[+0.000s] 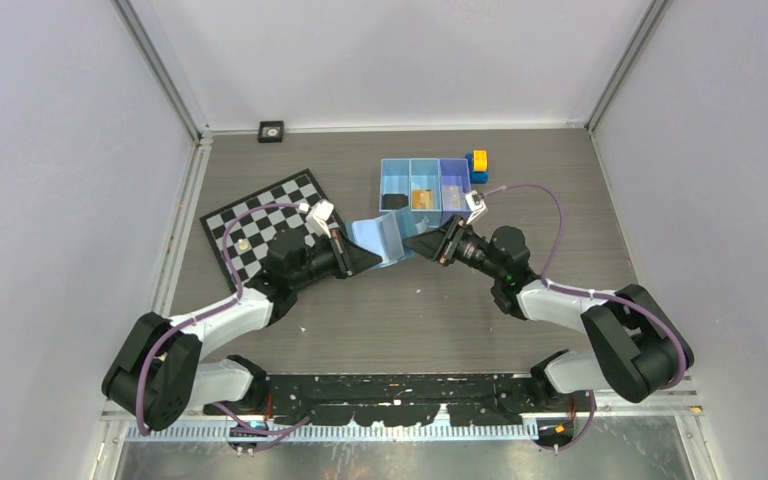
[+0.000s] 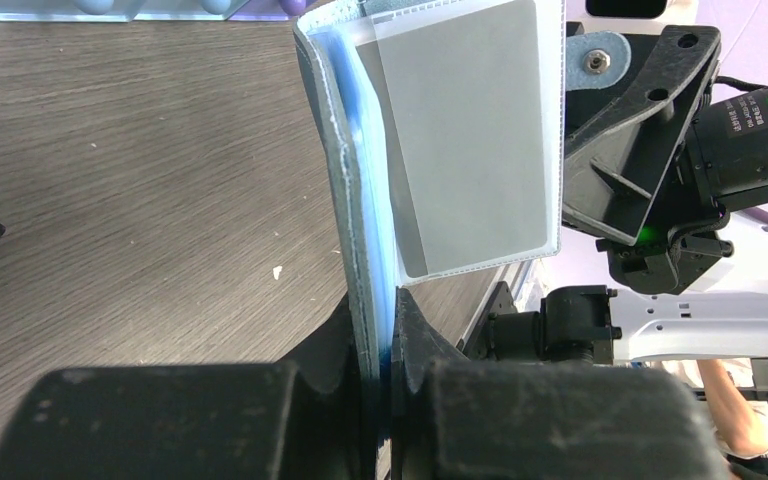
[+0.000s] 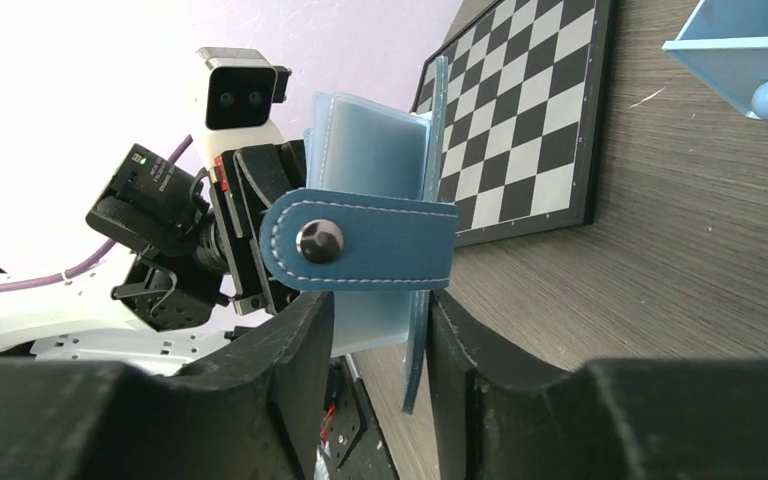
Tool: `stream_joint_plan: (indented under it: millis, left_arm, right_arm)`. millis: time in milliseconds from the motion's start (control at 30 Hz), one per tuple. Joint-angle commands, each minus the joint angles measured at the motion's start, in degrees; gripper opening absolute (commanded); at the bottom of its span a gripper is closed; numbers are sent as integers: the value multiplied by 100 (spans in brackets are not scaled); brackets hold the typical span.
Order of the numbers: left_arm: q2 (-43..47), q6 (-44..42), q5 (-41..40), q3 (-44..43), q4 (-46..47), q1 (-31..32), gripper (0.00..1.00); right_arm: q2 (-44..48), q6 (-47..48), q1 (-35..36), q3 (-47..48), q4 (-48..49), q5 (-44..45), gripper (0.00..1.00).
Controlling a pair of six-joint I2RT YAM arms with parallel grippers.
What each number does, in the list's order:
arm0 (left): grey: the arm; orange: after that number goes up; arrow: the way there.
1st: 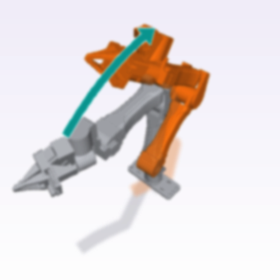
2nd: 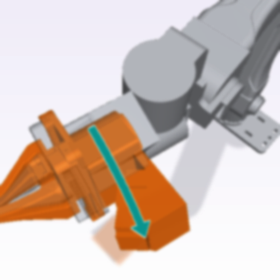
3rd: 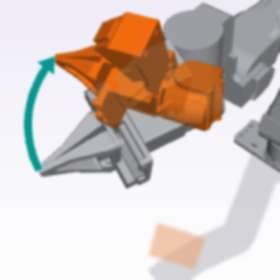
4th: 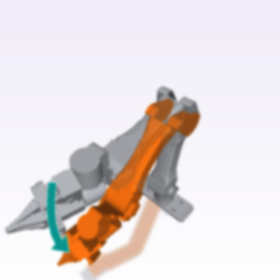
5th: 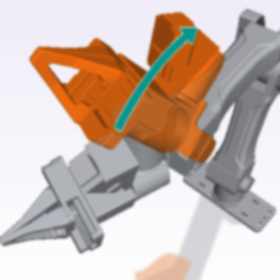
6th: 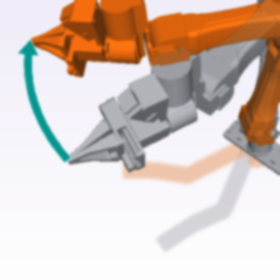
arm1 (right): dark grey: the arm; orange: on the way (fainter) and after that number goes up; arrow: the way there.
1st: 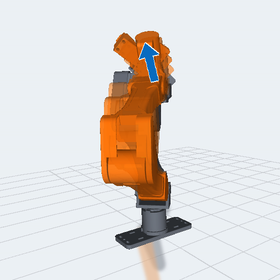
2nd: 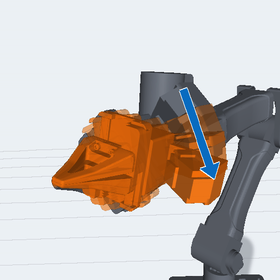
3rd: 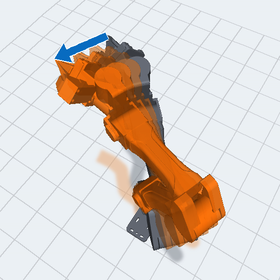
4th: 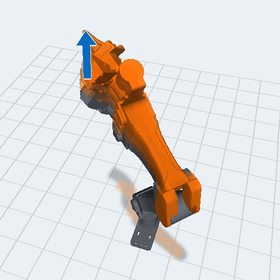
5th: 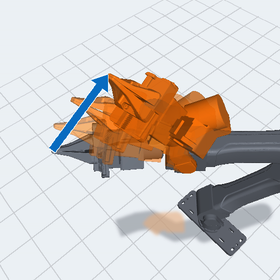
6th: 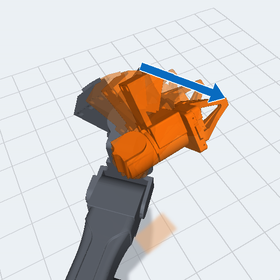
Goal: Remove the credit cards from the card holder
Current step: Remove the credit card from the card holder.
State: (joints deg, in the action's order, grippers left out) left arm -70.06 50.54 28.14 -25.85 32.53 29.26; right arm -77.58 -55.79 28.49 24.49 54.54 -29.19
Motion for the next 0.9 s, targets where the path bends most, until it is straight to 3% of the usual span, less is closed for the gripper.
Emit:
stream_joint_plan:
  millis: [0, 200, 700, 867]
  left_arm:
    - [39, -71, 59, -94, 280, 19, 0]
    - [36, -95, -9, -113, 165, 19, 0]
    - [14, -115, -4, -131, 143, 19, 0]
    - [10, -115, -7, -131, 135, 19, 0]
  right_arm:
    - [89, 97, 7, 155, 183, 23, 47]
    - [237, 76, 7, 36, 409, 37, 55]
    - [302, 251, 51, 123, -23, 153, 55]
    - [463, 214, 50, 47, 11, 240, 39]
